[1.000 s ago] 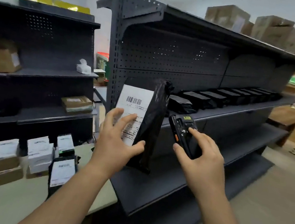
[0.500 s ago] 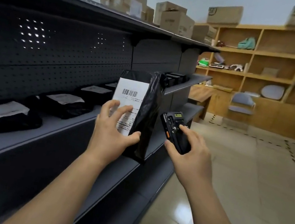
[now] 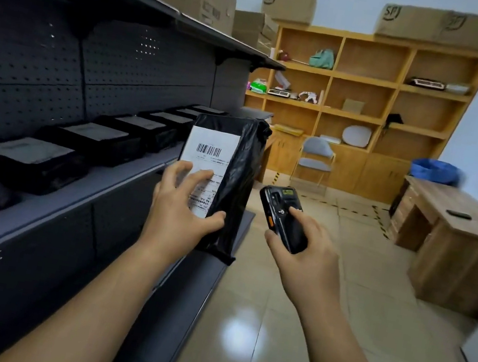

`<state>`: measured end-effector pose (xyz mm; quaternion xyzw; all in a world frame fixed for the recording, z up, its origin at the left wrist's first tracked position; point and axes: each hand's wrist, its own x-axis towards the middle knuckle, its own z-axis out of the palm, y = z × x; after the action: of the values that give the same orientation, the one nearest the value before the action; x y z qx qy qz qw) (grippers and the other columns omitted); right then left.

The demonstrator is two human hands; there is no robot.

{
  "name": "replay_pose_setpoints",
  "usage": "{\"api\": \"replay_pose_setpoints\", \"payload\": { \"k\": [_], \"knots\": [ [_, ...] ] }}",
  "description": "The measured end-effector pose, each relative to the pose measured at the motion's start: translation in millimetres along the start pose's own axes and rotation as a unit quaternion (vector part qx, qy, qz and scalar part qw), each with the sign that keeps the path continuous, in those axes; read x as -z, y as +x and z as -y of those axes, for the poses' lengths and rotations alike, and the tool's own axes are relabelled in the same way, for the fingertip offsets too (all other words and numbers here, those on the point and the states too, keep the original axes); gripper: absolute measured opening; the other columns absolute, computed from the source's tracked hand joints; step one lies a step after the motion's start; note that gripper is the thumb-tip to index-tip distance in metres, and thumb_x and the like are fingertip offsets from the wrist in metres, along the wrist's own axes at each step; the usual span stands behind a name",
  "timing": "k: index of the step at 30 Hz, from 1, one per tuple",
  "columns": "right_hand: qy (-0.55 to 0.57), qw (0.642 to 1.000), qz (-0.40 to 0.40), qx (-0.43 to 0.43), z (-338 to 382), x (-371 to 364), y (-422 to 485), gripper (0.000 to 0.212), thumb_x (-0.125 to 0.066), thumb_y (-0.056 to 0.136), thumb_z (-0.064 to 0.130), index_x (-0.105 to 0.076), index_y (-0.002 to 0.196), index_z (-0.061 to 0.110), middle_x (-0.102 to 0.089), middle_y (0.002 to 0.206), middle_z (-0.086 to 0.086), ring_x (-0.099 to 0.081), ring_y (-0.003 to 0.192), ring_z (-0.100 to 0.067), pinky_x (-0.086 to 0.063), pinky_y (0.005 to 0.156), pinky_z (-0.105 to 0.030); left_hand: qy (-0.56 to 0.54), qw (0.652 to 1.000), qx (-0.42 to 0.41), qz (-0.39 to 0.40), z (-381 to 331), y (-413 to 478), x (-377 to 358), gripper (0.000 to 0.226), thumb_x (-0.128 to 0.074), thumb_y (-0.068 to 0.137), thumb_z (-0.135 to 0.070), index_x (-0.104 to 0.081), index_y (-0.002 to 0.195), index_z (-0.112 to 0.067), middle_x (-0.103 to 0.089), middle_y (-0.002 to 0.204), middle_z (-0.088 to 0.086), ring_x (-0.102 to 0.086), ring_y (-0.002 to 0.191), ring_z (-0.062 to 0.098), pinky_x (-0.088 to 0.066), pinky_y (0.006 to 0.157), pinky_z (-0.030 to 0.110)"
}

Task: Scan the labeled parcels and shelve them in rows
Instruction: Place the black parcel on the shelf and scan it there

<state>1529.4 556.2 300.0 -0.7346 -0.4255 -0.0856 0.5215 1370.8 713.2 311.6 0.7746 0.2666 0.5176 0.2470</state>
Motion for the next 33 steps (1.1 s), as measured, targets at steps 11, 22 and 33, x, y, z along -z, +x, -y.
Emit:
{"api": "replay_pose_setpoints", "payload": {
  "k": [11,22,33],
  "knots": [
    [-0.02,0.999,-0.01,-0.039,-171.0,-41.8,195.5,0.057,-0.073,0.081,0.046,-0.055,0.134,0.038,-0.054,0.123,0.015,-0.045,0.103,0.003,-0.036,0.084,-0.008,0.002,0.999,-0.018,0.036,72.8,163.0,-214.1,0.063,-0.078,0.062,-0.041,-0.061,0.122,-0.035,-0.032,0.137,-0.015,-0.038,0.129,0.018,-0.038,0.108,0.037],
    [0.018,0.999,0.025,0.013,-281.5,-127.2,433.1,0.054,-0.074,0.08,0.045,-0.058,0.131,0.036,-0.058,0.122,0.013,-0.05,0.109,-0.001,-0.042,0.092,-0.021,0.037,0.999,-0.003,-0.029,156.0,337.0,-366.8,0.064,-0.073,0.058,-0.048,-0.062,0.12,-0.033,-0.032,0.134,-0.016,-0.041,0.128,0.02,-0.04,0.109,0.04],
    [0.003,1.0,0.008,0.023,-414.0,-202.9,651.6,0.055,-0.075,0.08,0.043,-0.058,0.131,0.032,-0.057,0.119,0.014,-0.055,0.104,-0.006,-0.051,0.087,-0.027,0.032,0.998,0.001,-0.05,250.6,524.3,-551.9,0.064,-0.073,0.061,-0.046,-0.063,0.122,-0.03,-0.032,0.136,-0.012,-0.039,0.128,0.019,-0.04,0.106,0.035]
  ]
}}
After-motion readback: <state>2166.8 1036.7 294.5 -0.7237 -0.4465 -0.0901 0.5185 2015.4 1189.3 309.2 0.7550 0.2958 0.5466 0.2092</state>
